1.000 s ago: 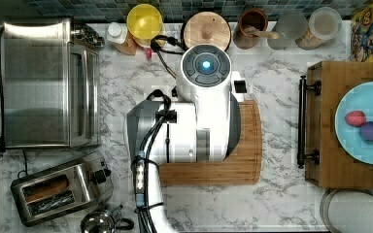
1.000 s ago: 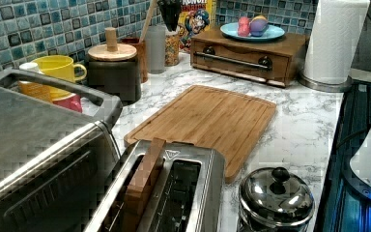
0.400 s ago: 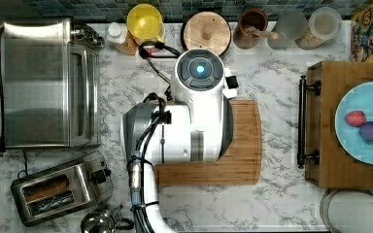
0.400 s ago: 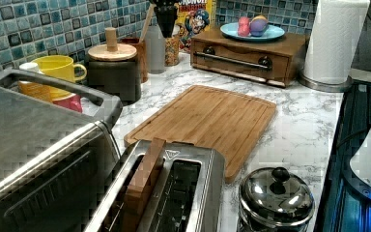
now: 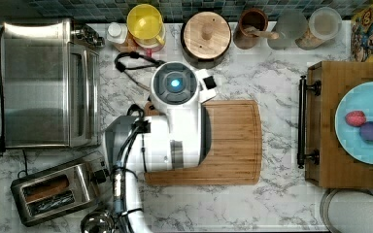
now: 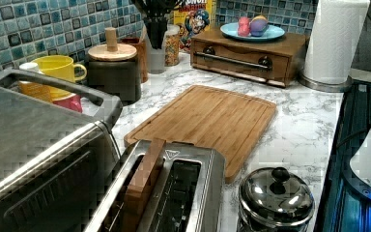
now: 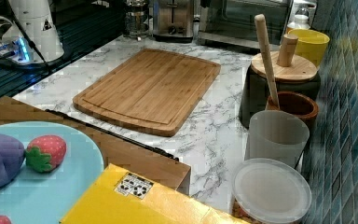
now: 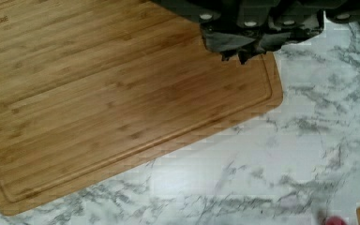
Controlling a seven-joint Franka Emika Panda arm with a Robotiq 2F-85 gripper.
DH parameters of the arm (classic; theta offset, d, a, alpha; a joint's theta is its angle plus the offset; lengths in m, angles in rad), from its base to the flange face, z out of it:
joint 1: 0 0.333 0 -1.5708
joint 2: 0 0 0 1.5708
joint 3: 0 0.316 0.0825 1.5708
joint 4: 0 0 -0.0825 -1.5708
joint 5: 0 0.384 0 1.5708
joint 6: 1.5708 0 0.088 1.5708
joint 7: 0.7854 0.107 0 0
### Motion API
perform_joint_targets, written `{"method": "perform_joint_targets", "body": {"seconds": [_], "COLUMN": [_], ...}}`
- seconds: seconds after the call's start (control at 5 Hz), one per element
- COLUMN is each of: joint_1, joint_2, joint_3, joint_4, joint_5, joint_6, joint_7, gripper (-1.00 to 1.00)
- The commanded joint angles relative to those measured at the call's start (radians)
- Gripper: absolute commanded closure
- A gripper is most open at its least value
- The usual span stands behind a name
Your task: Turn on the toaster.
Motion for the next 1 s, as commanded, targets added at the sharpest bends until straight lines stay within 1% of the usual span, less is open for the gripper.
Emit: {"method": "perform_joint_targets", "body": {"seconds": [0.2, 0.4, 0.6, 0.8, 1.0], "joint_1": [0.085, 0.102, 0.1, 0.116, 0.145], "joint_2": [-0.169, -0.181, -0.196, -0.179, -0.183], "joint_3": [0.108, 0.138, 0.193, 0.219, 0.237], "joint_4": [-0.189, -0.217, -0.263, -0.298, -0.322], "joint_5": [0.126, 0.134, 0.134, 0.134, 0.153], "joint_6": [0.067, 0.067, 0.074, 0.077, 0.056], "joint_7": [-0.152, -0.183, -0.207, -0.244, -0.297], "gripper": [1.0, 1.0, 1.0, 1.0, 1.0]}}
